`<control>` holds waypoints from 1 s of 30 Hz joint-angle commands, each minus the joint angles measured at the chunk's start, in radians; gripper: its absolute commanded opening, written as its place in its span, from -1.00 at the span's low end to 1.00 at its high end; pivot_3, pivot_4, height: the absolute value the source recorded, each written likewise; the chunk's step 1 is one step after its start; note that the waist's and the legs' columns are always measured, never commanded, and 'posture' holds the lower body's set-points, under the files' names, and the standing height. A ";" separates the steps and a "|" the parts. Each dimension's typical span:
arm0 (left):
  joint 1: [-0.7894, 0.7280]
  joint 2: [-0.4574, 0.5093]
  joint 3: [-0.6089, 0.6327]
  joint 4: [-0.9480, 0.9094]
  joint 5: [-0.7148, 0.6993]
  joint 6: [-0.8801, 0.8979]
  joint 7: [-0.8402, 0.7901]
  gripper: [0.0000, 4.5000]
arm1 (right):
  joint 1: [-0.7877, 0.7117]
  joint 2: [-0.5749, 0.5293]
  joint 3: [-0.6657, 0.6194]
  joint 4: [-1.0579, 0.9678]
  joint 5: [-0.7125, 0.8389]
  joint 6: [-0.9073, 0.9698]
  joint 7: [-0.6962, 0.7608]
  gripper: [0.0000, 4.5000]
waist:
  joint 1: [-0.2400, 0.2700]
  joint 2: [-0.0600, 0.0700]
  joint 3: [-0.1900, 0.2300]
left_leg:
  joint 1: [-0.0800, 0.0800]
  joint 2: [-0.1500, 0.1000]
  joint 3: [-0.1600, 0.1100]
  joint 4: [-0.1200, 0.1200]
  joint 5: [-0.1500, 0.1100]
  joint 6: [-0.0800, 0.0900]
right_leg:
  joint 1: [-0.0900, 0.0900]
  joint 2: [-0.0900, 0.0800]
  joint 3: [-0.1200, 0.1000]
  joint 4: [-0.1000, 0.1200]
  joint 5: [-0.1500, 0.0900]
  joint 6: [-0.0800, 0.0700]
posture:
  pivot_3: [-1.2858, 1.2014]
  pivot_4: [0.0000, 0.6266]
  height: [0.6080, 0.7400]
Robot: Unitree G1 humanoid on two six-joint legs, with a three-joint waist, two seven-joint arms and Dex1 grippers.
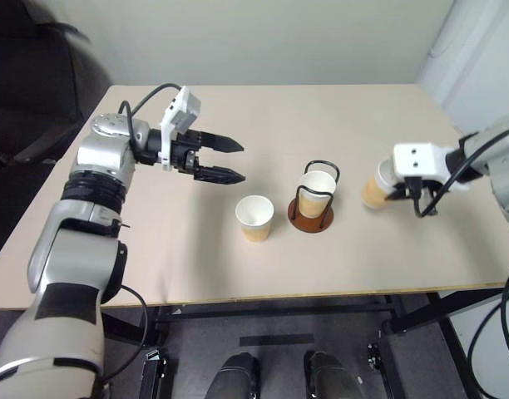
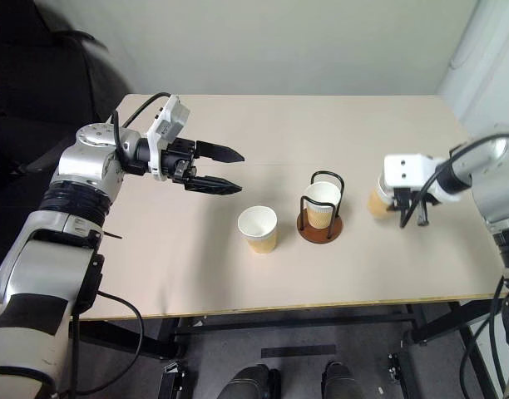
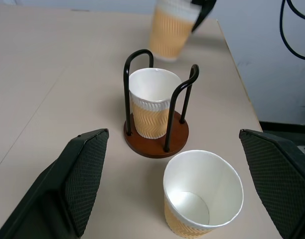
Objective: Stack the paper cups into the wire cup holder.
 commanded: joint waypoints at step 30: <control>-0.038 -0.008 0.002 0.004 -0.025 -0.019 -0.033 1.00 | -0.097 0.111 0.092 -0.135 0.014 -0.042 -0.046 -0.99 | 0.004 0.000 0.001 | -0.001 0.002 -0.009 0.000 0.002 -0.006 | 0.000 0.000 -0.013 0.003 -0.003 -0.001 | 0.03 -0.52 1.00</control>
